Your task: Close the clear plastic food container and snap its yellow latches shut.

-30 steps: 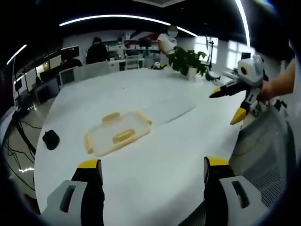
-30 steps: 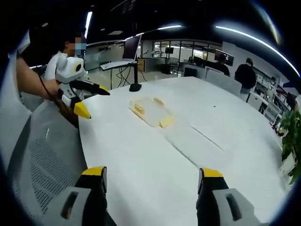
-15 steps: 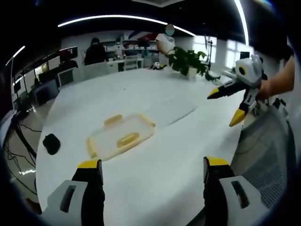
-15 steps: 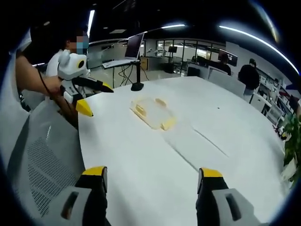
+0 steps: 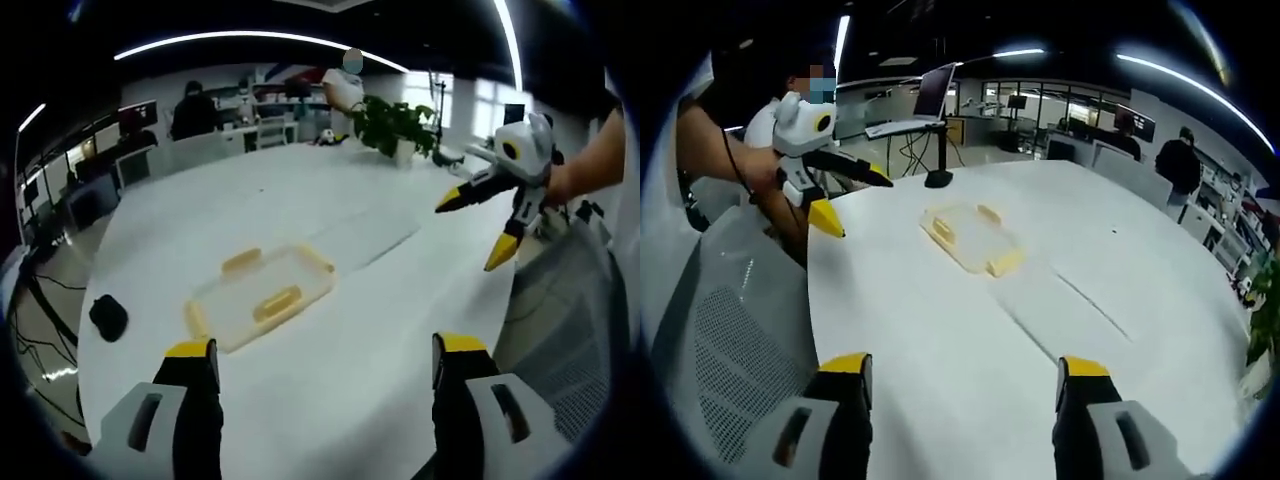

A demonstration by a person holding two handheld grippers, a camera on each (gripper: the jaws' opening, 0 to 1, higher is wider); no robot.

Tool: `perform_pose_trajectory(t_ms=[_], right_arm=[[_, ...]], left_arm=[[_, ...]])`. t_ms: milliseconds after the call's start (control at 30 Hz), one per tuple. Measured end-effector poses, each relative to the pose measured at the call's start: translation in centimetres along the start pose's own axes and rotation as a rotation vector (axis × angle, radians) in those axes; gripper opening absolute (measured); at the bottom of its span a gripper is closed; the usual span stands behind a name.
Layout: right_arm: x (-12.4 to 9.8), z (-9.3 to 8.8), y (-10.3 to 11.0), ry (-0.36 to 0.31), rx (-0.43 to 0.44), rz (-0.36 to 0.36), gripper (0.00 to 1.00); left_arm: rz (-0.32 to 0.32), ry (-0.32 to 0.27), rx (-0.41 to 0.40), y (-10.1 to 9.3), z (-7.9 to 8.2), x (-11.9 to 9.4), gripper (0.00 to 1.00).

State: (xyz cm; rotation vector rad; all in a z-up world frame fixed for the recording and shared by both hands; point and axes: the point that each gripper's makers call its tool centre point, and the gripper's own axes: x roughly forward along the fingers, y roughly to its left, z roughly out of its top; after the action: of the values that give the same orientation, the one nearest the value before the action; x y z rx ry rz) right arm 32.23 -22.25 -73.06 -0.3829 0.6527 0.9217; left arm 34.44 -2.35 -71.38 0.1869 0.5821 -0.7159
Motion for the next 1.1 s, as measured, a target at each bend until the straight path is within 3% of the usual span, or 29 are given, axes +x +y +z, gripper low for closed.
perform_pose_trajectory(t_ms=[433, 1100], right_arm=[[1.1, 0.3, 0.0, 0.019, -0.020, 0.032, 0.71], [2.7, 2.4, -1.4, 0.009, -0.059, 0.055, 0.67]], left_arm=[[-0.012, 0.021, 0.012, 0.9, -0.3, 0.2, 0.85], [-0.044, 0.052, 0.047, 2.3, -0.4, 1.2, 0.82]])
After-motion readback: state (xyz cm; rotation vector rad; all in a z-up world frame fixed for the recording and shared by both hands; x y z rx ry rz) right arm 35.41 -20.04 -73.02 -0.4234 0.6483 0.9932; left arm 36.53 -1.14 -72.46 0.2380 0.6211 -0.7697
